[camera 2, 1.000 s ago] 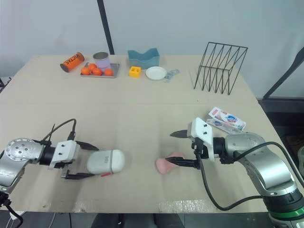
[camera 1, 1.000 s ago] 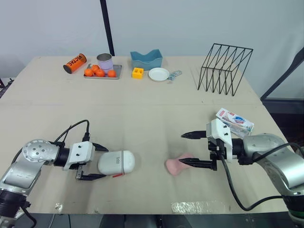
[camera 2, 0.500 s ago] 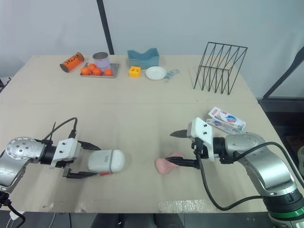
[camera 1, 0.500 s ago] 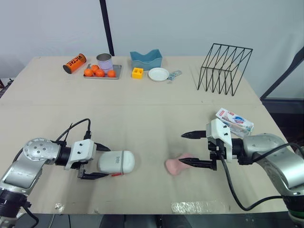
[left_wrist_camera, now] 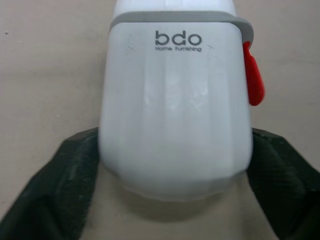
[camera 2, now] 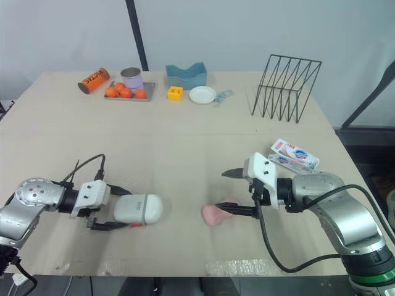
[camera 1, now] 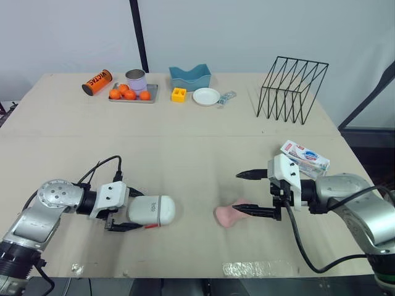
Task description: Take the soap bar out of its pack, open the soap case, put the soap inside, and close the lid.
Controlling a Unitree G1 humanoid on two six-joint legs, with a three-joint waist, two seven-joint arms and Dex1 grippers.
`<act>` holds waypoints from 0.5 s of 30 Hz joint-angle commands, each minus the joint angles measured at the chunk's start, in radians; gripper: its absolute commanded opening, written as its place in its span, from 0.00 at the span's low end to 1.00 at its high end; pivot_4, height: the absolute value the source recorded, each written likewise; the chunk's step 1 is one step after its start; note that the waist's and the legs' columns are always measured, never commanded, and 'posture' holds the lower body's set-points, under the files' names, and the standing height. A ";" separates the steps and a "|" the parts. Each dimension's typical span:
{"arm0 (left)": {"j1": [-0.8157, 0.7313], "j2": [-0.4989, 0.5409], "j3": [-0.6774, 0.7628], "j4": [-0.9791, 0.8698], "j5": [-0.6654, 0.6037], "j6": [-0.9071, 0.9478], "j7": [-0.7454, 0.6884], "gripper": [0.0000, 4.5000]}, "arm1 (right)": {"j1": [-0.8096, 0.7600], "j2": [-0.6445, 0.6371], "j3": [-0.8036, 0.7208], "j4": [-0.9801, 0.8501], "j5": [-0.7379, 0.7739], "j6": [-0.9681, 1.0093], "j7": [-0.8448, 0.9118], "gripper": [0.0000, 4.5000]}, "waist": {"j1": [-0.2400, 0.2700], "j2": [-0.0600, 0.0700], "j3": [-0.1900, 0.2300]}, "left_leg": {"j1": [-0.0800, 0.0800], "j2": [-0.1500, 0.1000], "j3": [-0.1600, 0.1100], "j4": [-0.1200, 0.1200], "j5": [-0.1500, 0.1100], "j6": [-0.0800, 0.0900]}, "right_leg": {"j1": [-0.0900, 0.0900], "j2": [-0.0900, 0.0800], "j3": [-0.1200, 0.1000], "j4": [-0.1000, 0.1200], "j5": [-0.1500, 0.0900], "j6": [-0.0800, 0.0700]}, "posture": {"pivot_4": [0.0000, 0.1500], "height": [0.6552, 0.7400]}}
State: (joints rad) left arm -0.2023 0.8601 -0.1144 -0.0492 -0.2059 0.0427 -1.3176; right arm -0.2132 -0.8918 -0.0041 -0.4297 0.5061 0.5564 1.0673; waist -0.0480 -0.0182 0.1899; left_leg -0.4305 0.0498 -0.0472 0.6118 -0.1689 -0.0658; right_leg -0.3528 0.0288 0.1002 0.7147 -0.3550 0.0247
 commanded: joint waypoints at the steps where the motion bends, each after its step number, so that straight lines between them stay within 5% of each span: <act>1: -0.019 0.005 0.002 -0.008 0.002 -0.006 0.004 0.77 | -0.005 -0.002 -0.021 -0.020 0.007 -0.018 0.003 1.00 | 0.000 0.000 0.000 | 0.000 0.000 0.000 0.000 0.000 0.000 | 0.000 0.000 0.000 0.000 0.000 0.000 | 1.00 1.00; 15: -0.011 0.018 0.076 -0.026 -0.029 -0.117 0.009 0.77 | -0.015 -0.027 -0.041 -0.015 0.028 0.032 0.006 1.00 | 0.000 0.000 0.000 | 0.000 0.000 0.000 0.000 0.000 0.000 | 0.000 0.000 0.000 0.000 0.000 0.000 | 1.00 1.00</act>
State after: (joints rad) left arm -0.2124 0.8573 -0.0920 -0.0504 -0.2118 -0.0206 -1.3121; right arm -0.2140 -0.8954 -0.0042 -0.4294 0.5073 0.5723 1.0655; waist -0.0480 -0.0181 0.1899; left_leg -0.4304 0.0499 -0.0471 0.6118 -0.1689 -0.0658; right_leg -0.3528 0.0288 0.1003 0.7147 -0.3549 0.0246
